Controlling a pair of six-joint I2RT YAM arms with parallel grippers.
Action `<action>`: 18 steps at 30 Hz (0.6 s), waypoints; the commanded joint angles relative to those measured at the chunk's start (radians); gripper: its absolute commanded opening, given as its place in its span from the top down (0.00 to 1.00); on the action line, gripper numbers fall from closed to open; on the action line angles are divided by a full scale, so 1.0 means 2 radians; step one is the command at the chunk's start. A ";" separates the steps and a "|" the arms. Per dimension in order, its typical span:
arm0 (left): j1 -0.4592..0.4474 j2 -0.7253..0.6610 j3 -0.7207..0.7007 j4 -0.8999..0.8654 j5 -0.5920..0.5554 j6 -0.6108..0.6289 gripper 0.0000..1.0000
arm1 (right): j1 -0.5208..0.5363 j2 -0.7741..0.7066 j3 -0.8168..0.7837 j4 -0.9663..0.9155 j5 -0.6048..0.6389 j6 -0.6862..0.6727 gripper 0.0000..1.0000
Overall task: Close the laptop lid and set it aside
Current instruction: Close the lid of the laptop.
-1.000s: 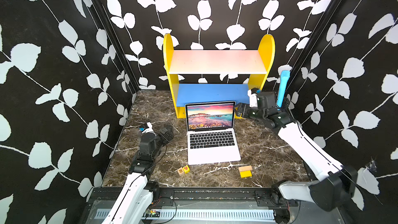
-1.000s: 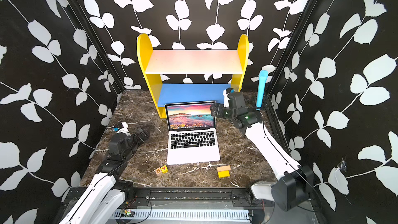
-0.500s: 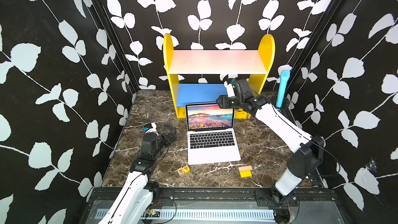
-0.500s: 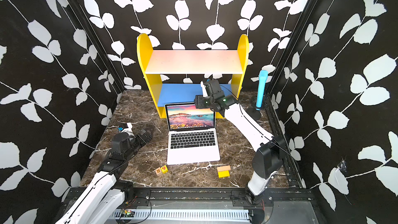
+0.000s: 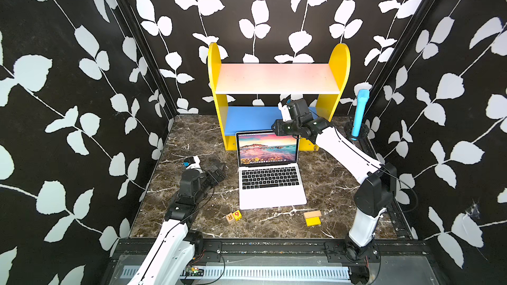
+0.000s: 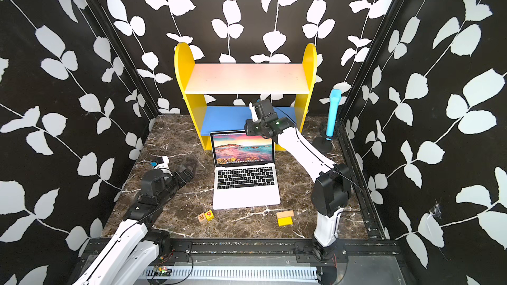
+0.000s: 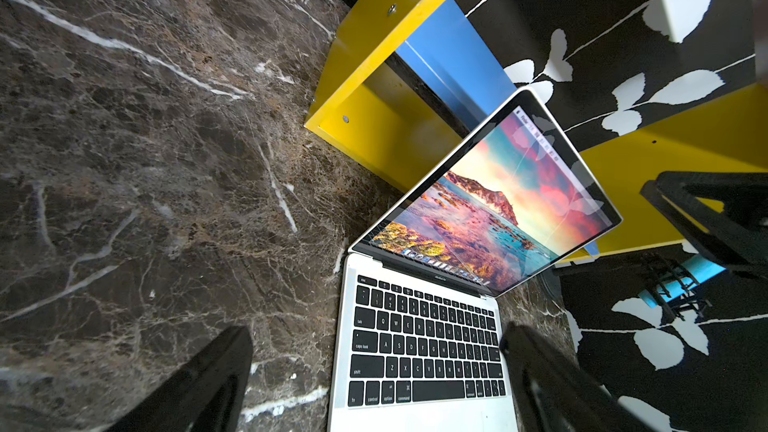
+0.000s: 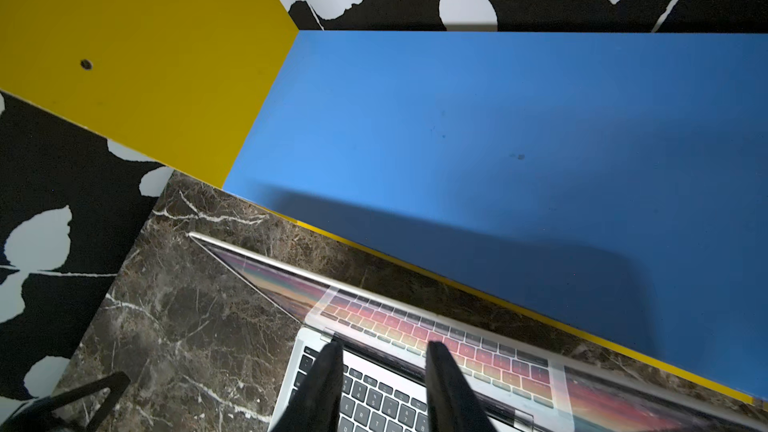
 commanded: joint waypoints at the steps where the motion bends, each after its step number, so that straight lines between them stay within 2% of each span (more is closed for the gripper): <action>1: -0.003 -0.005 0.005 -0.008 0.008 0.008 0.03 | 0.003 0.015 0.022 0.013 0.001 0.003 0.69; 8: -0.003 -0.004 0.007 -0.008 0.012 0.011 0.04 | 0.003 0.041 0.043 0.011 0.011 0.008 0.80; 18: -0.003 -0.007 0.007 -0.009 0.017 0.011 0.04 | 0.002 0.073 0.084 -0.009 0.028 0.003 0.86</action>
